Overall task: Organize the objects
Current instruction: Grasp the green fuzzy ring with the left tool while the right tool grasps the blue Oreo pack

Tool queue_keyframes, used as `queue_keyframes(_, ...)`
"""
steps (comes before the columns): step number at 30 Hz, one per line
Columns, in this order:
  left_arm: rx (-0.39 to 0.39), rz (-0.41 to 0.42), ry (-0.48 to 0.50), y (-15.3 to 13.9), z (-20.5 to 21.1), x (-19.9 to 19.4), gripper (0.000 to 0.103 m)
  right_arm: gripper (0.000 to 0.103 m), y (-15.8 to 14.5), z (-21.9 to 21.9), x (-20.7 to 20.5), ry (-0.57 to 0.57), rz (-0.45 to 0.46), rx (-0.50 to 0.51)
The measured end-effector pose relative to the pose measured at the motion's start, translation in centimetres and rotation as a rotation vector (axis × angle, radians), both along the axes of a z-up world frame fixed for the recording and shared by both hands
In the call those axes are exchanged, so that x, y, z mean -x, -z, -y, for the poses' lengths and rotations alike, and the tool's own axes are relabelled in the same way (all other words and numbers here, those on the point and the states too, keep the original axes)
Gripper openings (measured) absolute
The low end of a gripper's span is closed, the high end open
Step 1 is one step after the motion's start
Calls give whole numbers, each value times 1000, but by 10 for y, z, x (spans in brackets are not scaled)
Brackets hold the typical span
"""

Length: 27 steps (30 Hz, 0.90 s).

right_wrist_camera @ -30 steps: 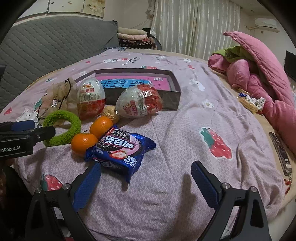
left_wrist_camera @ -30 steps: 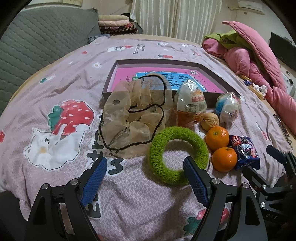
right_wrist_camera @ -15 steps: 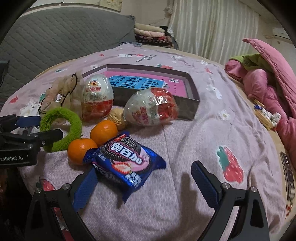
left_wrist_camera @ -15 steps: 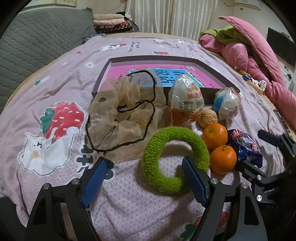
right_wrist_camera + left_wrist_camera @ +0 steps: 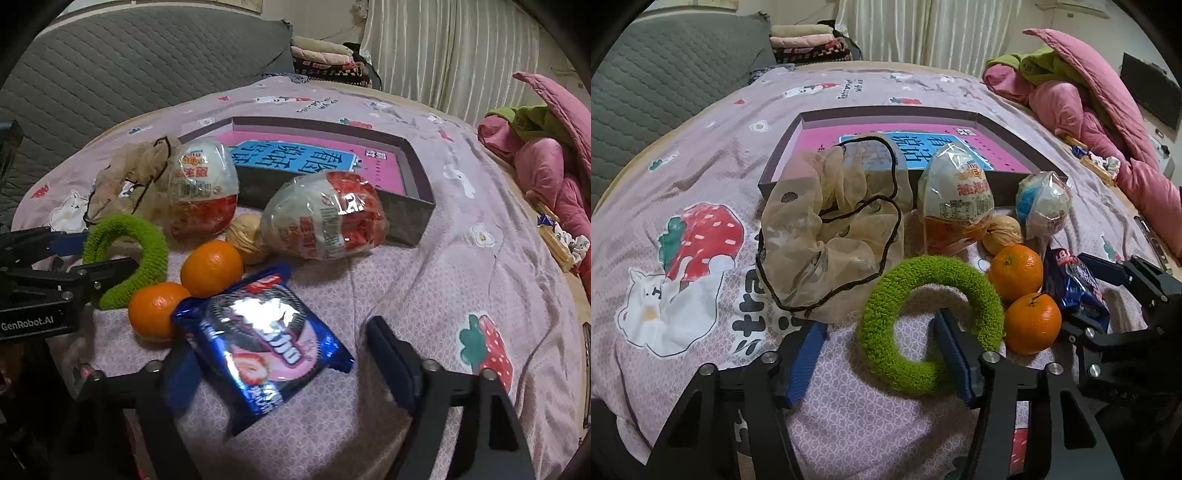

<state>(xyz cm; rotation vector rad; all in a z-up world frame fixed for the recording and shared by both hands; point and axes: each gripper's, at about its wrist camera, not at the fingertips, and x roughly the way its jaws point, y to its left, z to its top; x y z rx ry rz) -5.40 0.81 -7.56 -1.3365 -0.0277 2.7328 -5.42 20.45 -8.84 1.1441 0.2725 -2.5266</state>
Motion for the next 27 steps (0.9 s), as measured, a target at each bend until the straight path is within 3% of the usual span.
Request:
queue_keyframes(2, -4, 1, -2, 0, 1, 0, 48, 69, 0, 0, 0, -4, -7, 0)
queue_keyframes(7, -45, 14, 10, -1, 4, -1, 22, 65, -1, 3, -4, -15, -40, -15)
queue_keyframes(9, -63, 17, 11, -2, 6, -2, 18, 64, -2, 5, -7, -16, -61, -32)
queue_keyframes(15, -132, 39, 21, -5, 16, -9, 14, 63, -8, -1, -8, 12, -87, -16)
queue_keyframes(27, -171, 4, 38, -21, 19, -25, 12, 63, -22, -4, -14, 25, -144, 34)
